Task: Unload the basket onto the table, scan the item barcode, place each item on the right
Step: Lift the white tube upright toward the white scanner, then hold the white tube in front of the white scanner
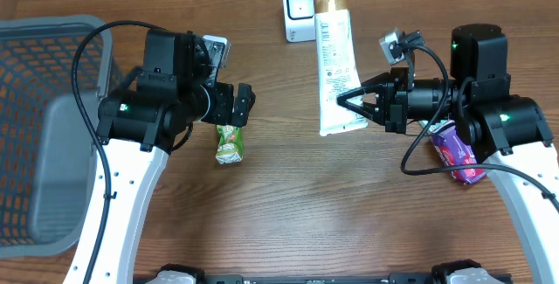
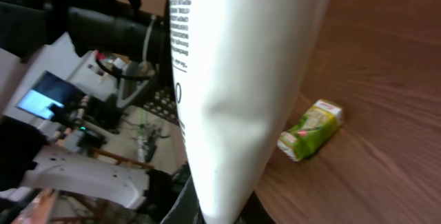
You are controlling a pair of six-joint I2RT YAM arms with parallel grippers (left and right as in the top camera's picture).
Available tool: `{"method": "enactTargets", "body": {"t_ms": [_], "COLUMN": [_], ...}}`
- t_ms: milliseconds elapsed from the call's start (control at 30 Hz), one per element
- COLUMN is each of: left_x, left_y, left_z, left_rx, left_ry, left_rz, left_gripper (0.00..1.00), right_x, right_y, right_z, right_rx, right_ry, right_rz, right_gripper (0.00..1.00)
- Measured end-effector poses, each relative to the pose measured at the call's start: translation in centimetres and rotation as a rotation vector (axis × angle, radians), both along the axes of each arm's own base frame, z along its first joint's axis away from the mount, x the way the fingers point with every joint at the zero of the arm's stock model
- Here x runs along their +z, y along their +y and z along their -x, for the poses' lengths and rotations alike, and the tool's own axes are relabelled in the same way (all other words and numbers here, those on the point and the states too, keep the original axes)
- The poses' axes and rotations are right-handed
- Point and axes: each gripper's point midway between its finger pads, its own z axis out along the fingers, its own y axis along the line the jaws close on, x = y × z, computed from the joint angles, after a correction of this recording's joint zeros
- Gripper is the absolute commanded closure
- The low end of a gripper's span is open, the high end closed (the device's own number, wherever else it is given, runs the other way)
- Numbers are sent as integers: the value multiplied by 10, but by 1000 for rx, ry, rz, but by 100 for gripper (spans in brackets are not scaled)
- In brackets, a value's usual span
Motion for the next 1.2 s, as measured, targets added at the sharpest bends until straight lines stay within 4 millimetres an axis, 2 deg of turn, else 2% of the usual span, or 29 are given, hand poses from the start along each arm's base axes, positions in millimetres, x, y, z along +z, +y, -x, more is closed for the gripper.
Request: {"method": "enactTargets", "body": {"t_ms": [133,267,333,367,433,500,533,633,700,733,767,800,900,1033,1200], "left_x": [0,0,0,0,0,0,0,0,0,0,0,0,0,0,0], "left_y": [0,0,0,0,0,0,0,0,0,0,0,0,0,0,0], "left_z": [0,0,0,0,0,0,0,0,0,0,0,0,0,0,0], "left_rx": [0,0,0,0,0,0,0,0,0,0,0,0,0,0,0], "left_ry": [0,0,0,0,0,1,0,0,0,1,0,1,1,0,0], "left_rz": [0,0,0,0,0,0,0,0,0,0,0,0,0,0,0], "left_gripper": [0,0,1,0,0,0,1,1,0,0,0,0,0,0,1], "right_x": [14,34,44,42,27,-3,-12,-64,-107,-119,-125,-131,-137,-159,-189], "right_y": [-2,-17,-14,-8,-1,6,8,9,3,-2,-5,-10,-12,-8,-3], "right_z": [-15,-53,-74,-86,-107,-135,-141,-176,-208,-221,-228,-245,-270,-289,-302], "right_rx": [-104,-396,-495,-538,-606,-679,-690,-762,-815,-843,-853,-882,-900,-860,-779], "right_ry": [79,35,-40,-84,-144,-202,-209,-248,-297,-332,-356,-428,-563,-663,-744], "right_rz": [-6,150,244,317,448,606,641,834,982,1034,1065,1123,1212,1308,1405], "right_gripper": [97,97,97,97,97,97,97,97,96,96,96,96,96,96,96]}}
